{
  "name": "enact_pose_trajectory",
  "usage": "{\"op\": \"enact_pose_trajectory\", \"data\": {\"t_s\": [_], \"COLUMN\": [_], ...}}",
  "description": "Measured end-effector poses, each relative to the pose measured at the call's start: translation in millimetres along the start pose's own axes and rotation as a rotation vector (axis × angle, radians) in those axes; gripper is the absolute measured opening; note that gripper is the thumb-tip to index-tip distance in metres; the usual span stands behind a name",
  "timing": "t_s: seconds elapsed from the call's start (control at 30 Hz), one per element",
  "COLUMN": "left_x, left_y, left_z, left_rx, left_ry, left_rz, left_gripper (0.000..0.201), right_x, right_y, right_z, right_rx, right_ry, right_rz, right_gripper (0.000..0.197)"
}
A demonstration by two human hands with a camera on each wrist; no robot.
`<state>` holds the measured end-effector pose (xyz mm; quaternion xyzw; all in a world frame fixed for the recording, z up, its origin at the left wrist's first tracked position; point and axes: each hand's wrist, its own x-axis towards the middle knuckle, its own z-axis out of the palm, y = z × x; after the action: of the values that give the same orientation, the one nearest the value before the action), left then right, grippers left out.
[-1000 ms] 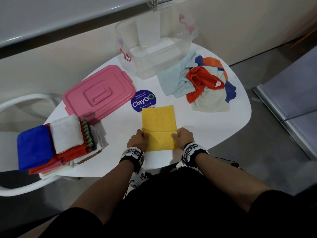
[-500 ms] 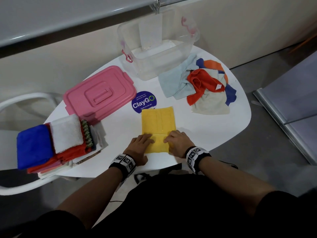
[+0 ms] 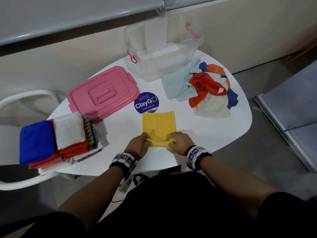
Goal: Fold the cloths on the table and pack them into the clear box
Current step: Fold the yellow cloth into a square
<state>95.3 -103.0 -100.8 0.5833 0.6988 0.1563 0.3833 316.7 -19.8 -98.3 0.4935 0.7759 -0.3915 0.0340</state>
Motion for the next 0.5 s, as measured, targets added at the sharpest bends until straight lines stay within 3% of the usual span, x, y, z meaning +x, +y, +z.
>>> {"op": "enact_pose_trajectory", "data": {"t_s": [0.13, 0.23, 0.4, 0.5], "left_x": [6.2, 14.9, 36.9, 47.9], "left_y": [-7.6, -13.3, -4.8, 0.7], "left_z": [-8.9, -11.0, -16.4, -15.6], "left_rx": [-0.271, -0.254, -0.240, -0.256], "left_ry": [0.033, -0.004, 0.168, 0.221], "left_rz": [-0.204, -0.247, -0.274, -0.295], "left_gripper": [0.055, 0.053, 0.032, 0.033], "right_x": [14.0, 27.4, 40.5, 49.6], "right_y": [-1.5, -3.3, -5.6, 1.3], "right_z": [-15.7, -18.2, -16.0, -11.3], "right_rx": [0.354, 0.521, 0.710, 0.648], "right_ry": [0.071, 0.137, 0.149, 0.099], "right_rz": [0.181, 0.238, 0.325, 0.364], "right_gripper": [0.013, 0.010, 0.040, 0.048]}}
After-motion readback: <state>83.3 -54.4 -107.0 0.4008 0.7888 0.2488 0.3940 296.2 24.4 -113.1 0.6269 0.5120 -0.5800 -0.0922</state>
